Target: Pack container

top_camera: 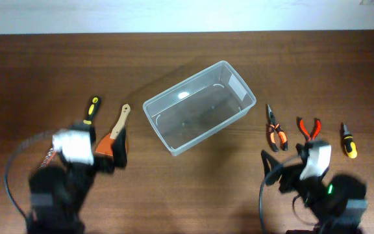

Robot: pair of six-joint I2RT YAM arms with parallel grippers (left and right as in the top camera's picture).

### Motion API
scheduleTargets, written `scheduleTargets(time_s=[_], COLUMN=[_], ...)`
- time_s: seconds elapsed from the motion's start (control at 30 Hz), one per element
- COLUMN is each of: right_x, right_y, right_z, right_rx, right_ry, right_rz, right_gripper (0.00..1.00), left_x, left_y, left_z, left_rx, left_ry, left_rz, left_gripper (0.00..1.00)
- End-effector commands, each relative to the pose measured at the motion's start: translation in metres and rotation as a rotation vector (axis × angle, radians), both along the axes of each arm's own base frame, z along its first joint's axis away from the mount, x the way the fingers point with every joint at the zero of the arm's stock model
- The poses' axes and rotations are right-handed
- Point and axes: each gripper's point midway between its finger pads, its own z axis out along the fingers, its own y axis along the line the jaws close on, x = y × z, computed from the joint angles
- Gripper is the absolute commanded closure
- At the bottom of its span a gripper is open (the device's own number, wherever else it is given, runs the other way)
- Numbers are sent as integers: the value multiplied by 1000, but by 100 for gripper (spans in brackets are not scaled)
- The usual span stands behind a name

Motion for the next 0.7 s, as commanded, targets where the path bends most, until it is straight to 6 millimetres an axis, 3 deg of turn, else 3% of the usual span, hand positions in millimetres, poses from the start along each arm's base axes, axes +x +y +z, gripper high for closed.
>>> scheduleTargets(time_s=[0.0, 0.23, 0.4, 0.43, 0.47, 0.5, 0.53, 0.6, 0.67], right_x=[23, 64, 100, 107, 114, 120, 127, 137, 148], right_y=[-2, -2, 31, 35, 37, 38, 39, 41, 41], right_z=[26, 62, 82, 81, 77, 70, 62, 44, 22], right_rx=[-16, 25, 189, 207, 207, 199, 183, 145, 106], right_ry=[117, 485, 524, 523, 527, 537, 551, 584, 641], right_rz=[12, 27, 198, 219, 225, 224, 220, 205, 137], right_gripper=[1, 1, 1, 1, 1, 1, 8, 30, 36], left_x=[41, 100, 117, 119, 120, 119, 117, 110, 101], left_y=[-20, -39, -63, -68, -71, -75, -78, -89, -99], left_z=[9, 3, -5, -7, -10, -13, -19, -27, -38], left_rx=[53, -12, -160, -177, -188, -190, -173, -115, -26], left_ry=[137, 468, 554, 557, 565, 580, 595, 619, 654], left_rz=[-137, -236, -325, -350, -366, -375, -389, -426, -430], left_gripper=[1, 1, 1, 8, 32, 50, 64, 80, 92])
